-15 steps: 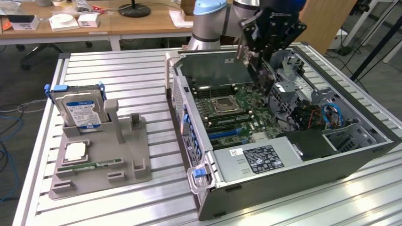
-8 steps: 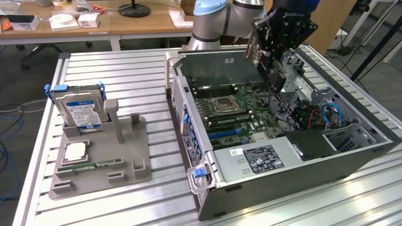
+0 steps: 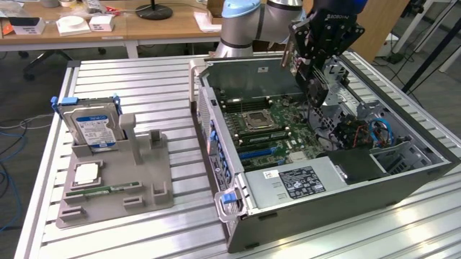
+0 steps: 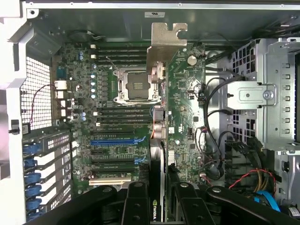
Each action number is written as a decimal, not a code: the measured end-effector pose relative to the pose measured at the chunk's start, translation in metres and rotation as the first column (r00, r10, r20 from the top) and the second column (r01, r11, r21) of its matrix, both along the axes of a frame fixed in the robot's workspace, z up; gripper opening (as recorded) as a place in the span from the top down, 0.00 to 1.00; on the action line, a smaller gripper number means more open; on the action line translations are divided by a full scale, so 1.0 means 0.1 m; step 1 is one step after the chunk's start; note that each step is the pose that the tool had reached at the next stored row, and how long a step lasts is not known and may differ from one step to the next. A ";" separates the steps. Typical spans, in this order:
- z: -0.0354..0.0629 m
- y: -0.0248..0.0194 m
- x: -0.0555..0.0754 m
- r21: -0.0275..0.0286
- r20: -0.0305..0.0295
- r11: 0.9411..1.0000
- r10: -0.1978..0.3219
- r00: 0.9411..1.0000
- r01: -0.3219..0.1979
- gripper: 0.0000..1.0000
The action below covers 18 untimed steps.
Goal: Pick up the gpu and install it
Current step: 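Insert the gpu into the slot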
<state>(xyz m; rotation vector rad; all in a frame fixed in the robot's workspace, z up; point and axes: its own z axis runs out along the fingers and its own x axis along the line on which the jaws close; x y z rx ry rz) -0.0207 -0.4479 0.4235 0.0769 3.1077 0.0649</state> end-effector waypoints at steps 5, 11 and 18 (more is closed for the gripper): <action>0.000 -0.001 0.02 0.000 0.000 1.000 0.000 1.000 0.000 0.74; 0.000 0.000 0.04 0.000 0.000 1.000 0.000 1.000 0.000 0.74; 0.000 0.000 0.04 0.000 0.000 1.000 0.006 1.000 -0.006 0.74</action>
